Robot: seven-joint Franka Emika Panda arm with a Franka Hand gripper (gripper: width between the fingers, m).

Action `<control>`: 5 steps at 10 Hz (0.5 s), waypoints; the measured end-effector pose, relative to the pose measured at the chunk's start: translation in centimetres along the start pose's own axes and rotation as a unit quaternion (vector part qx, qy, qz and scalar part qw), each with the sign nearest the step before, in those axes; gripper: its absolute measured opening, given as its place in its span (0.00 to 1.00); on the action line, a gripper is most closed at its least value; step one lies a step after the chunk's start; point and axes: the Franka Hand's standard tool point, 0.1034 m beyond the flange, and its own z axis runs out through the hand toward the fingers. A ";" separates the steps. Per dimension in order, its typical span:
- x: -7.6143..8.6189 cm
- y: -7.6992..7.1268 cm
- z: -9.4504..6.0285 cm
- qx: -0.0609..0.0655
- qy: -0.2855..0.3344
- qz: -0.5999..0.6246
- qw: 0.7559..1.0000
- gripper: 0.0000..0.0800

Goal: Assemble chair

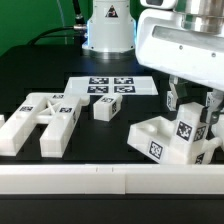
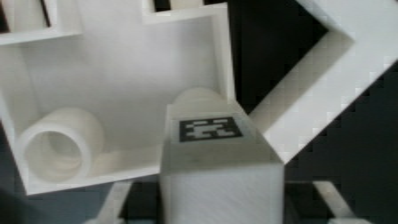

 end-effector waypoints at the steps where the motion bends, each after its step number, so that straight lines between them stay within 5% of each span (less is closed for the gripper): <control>1: 0.4 0.2 -0.1 -0.002 0.006 0.033 0.999 0.36; 3: 0.3 0.2 0.1 -0.003 0.006 0.030 1.000 0.46; 5: -0.6 -0.4 -0.4 -0.008 0.003 -0.029 1.000 0.77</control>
Offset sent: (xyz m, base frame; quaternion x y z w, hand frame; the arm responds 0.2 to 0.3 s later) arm 0.0000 0.0000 0.0000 0.0000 0.0000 0.0000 1.0000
